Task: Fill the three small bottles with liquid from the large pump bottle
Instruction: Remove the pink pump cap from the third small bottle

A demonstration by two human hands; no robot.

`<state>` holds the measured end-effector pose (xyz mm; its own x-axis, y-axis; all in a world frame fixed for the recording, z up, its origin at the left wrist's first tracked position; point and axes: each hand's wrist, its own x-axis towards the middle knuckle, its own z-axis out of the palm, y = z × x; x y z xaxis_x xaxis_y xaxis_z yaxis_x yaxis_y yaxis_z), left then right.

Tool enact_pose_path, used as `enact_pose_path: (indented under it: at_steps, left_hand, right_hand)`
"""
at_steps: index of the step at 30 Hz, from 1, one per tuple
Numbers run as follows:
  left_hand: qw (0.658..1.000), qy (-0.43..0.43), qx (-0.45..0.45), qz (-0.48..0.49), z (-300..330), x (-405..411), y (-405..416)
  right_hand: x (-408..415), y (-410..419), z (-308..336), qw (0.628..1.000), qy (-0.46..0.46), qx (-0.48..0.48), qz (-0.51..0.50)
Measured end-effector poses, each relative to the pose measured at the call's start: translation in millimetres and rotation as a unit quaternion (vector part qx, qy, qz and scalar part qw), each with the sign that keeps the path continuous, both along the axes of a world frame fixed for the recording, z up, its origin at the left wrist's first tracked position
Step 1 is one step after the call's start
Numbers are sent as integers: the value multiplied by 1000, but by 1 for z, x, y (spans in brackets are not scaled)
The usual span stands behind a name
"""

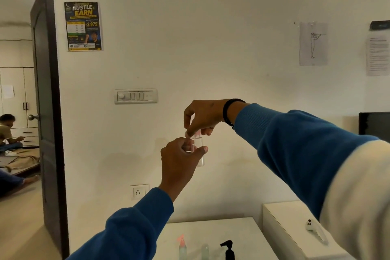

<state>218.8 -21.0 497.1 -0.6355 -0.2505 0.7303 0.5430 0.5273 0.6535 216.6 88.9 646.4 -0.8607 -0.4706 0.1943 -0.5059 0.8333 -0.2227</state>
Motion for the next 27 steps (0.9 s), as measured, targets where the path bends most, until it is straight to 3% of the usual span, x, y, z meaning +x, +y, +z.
enact_pose_path:
  at_steps: [8,15,27]
  left_hand:
    - [1000,4,-1,1,4,1,1]
    - [1000,5,2,0,-1,1,2]
    - [1000,1,7,-3,0,5,-5]
  right_hand:
    - [-1,3,-3,997,29,35,-58]
    - [-1,3,1,999,-6,29,-13]
    - [0,15,12,999,17,-17,30]
